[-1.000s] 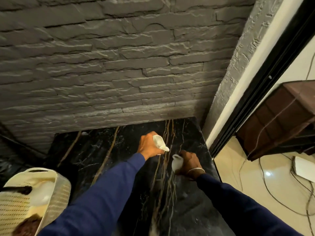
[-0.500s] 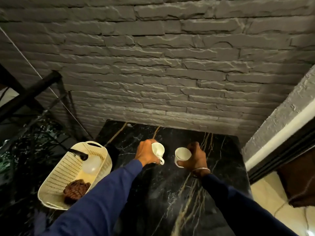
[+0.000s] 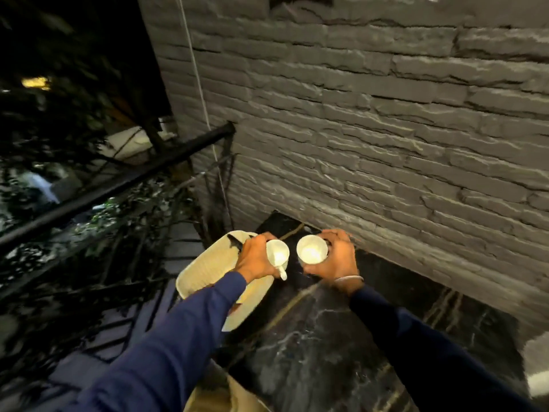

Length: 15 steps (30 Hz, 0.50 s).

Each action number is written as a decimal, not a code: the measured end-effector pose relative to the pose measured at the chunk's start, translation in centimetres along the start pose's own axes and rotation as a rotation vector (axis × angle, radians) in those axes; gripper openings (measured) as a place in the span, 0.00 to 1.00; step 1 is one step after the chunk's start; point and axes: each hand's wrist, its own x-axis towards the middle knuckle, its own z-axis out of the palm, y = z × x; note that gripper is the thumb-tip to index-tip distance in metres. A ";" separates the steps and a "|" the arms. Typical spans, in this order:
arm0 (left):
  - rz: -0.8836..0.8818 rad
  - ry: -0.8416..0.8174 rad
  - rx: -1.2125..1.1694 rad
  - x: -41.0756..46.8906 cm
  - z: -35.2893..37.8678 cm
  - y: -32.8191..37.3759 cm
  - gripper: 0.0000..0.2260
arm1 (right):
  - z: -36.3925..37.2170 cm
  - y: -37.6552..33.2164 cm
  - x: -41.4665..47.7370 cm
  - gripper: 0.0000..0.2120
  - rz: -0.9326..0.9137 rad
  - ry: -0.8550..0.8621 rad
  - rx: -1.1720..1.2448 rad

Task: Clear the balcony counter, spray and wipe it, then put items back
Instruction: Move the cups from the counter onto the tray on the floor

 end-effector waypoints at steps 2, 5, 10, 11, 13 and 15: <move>-0.024 0.044 0.029 -1.1 -3.3 -3.8 0.38 | 2.5 -3.8 0.8 0.34 -0.017 -0.024 0.033; -0.045 0.106 0.032 -3.5 -8.7 -9.3 0.36 | 6.1 -10.1 1.3 0.34 -0.074 -0.088 0.047; -0.158 0.214 0.061 -9.5 -16.2 -18.8 0.34 | 14.5 -18.9 0.1 0.32 -0.184 -0.225 0.073; -0.189 0.217 0.069 -11.0 -17.2 -20.3 0.34 | 16.1 -20.2 -0.5 0.32 -0.204 -0.269 0.061; -0.268 0.224 0.073 -14.1 -18.8 -23.3 0.33 | 19.5 -22.9 -1.7 0.33 -0.255 -0.359 0.022; -0.358 0.241 0.058 -17.3 -19.9 -26.2 0.34 | 22.9 -25.3 -3.3 0.32 -0.312 -0.450 0.008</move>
